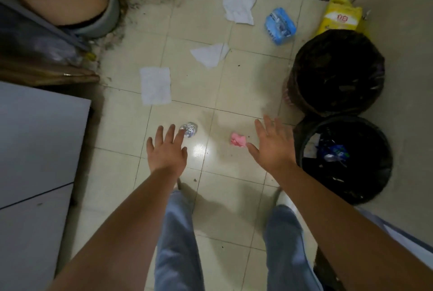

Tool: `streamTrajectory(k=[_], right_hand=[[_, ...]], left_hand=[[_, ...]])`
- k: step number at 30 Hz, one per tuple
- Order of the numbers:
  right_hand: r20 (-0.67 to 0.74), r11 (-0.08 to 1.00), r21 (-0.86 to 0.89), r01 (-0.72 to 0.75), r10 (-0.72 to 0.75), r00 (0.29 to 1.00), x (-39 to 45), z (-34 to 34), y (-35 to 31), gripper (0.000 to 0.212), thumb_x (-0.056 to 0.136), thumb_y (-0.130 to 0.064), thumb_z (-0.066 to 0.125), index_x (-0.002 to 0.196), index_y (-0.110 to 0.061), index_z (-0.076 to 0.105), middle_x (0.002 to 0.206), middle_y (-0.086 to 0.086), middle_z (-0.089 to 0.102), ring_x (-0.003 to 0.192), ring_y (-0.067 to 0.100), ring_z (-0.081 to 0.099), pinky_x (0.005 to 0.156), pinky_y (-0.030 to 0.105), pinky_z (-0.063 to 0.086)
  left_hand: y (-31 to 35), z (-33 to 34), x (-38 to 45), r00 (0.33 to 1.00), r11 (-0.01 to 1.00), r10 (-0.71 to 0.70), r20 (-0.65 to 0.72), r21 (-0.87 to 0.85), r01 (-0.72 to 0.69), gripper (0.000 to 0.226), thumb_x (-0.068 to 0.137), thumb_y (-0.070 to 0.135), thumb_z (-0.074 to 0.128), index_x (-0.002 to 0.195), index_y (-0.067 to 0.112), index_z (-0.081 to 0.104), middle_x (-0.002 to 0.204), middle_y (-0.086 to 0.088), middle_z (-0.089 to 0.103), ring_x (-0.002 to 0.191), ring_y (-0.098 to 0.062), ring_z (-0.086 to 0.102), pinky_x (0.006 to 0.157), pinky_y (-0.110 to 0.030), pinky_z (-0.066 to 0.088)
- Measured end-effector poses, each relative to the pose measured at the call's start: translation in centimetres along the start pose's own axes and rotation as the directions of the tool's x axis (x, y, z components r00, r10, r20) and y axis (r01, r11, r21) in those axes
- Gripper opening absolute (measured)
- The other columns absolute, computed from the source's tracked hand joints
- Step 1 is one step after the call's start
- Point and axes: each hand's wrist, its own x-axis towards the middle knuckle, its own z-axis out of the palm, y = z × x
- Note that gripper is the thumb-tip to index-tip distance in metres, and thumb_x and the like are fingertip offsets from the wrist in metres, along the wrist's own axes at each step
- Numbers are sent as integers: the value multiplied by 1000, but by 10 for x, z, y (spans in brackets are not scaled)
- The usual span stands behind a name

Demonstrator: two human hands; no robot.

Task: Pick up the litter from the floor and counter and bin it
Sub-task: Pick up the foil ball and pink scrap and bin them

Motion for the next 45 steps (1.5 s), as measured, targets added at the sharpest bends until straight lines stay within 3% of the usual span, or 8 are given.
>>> streamTrajectory(k=[9,17,22,27,31,35,39,45], right_hand=[[-30,977,111,-180,184,982,62,69,-107,41,96,-28,41,131,-8,46,135,10,52,126,25,44,105,37,38],[112,962,6,-272,269,957,150,189,-85,37,94,-25,47,129,-11,47,131,8,54,117,22,51,96,34,46],[181,989,-98,-107,124,976,229,252,-36,50,90,-17,57,135,-12,36,138,11,42,125,28,44,99,37,45],[299,938,-245,245,-168,939,283,277,-11,43,88,-10,58,128,-8,43,129,13,49,114,29,55,91,37,49],[287,926,-207,317,-252,924,295,295,2,35,90,4,46,124,-3,49,129,15,49,115,30,53,88,34,46],[150,950,-93,298,-283,947,309,276,14,29,87,7,43,114,1,54,124,17,51,110,29,53,71,25,28],[-208,988,53,146,-132,969,318,225,32,23,88,3,45,105,3,60,116,20,54,103,33,55,72,30,35],[-702,895,438,85,281,655,268,152,53,19,87,-5,57,100,3,70,108,24,60,98,33,59,75,23,40]], left_hand=[[-80,38,90,987,985,149,67,81,-154,52,101,30,34,149,22,17,160,-2,14,149,-24,9,120,-48,8],[-45,157,178,973,968,211,89,118,-220,49,95,20,47,141,16,31,146,-7,39,132,-26,38,105,-38,37],[-5,232,250,976,949,210,51,228,-216,60,86,18,60,140,18,35,150,-18,30,135,-36,36,99,-46,45],[10,268,297,946,925,259,-197,332,-184,59,30,1,88,87,1,70,77,-28,67,59,-39,67,59,-47,56],[15,265,312,933,884,313,-176,413,-218,49,85,14,56,131,8,40,121,-21,52,104,-37,57,94,-43,44],[26,247,321,912,944,315,-262,188,-272,43,90,20,46,132,12,41,125,-14,54,107,-32,57,92,-37,41],[69,220,319,854,878,311,-418,-218,-427,39,88,13,52,127,12,51,130,-13,52,105,-34,60,91,-35,43],[136,155,284,754,620,344,-559,-468,-630,45,88,11,57,132,16,50,129,-16,43,102,-34,58,89,-32,46]])
